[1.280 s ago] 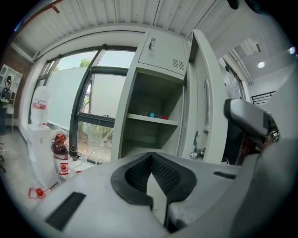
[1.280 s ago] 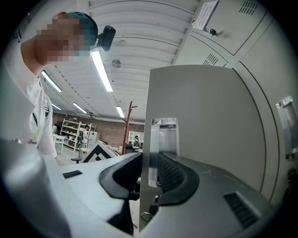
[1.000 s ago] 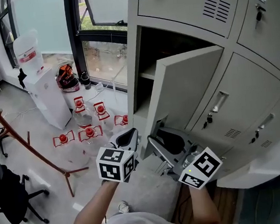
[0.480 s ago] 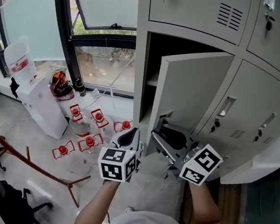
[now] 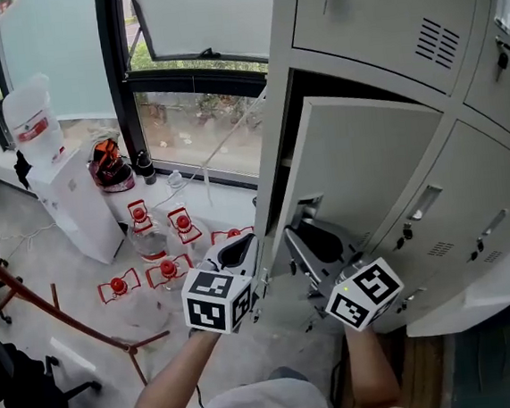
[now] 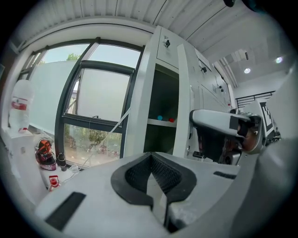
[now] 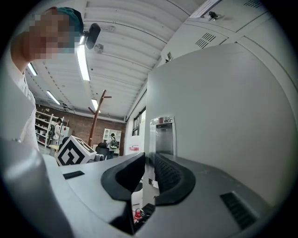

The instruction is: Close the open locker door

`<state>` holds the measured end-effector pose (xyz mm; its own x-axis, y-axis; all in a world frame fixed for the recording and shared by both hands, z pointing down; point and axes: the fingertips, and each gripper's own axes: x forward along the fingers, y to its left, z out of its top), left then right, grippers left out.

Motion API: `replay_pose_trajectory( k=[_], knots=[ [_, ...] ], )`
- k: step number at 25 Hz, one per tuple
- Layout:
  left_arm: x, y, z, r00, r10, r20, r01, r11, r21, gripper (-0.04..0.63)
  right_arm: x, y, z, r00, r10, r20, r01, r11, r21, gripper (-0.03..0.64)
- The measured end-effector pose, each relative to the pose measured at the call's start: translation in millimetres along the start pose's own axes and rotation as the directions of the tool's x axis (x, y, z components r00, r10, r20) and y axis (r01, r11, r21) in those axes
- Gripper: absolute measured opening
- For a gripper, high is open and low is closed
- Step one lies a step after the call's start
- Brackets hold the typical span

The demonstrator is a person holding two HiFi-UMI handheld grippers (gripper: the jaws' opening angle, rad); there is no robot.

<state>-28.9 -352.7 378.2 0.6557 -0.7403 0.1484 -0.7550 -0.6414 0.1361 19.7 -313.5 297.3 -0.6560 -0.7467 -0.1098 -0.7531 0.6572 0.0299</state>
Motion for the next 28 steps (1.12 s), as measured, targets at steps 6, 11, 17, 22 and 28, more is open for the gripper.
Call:
replay_pose_trajectory(
  k=[6, 11, 17, 22, 28],
  knots=[
    [19, 6, 4, 1.000, -0.011, 0.005, 0.011, 1.000, -0.004, 0.005, 16, -12, -1, 0.999, -0.038, -0.017, 0.037, 0.999, -0.002, 0.048],
    [39, 11, 6, 1.000, -0.015, 0.002, 0.015, 1.000, 0.006, 0.005, 25, -21, -5, 0.994, -0.099, -0.036, 0.099, 0.995, 0.007, 0.046],
    [57, 23, 19, 1.000, -0.010, 0.019, 0.010, 1.000, 0.010, 0.005, 41, -39, -6, 0.982, -0.186, -0.041, 0.186, 0.983, 0.002, 0.044],
    [62, 40, 21, 1.000, 0.006, 0.019, -0.006, 1.000, 0.000, 0.005, 55, -54, -9, 0.964, -0.261, -0.042, 0.262, 0.965, -0.001, 0.040],
    [70, 49, 27, 1.000, 0.000, 0.025, 0.000, 1.000, 0.001, 0.005, 67, -69, -10, 0.945, -0.325, -0.042, 0.326, 0.945, 0.008, 0.040]
  ],
)
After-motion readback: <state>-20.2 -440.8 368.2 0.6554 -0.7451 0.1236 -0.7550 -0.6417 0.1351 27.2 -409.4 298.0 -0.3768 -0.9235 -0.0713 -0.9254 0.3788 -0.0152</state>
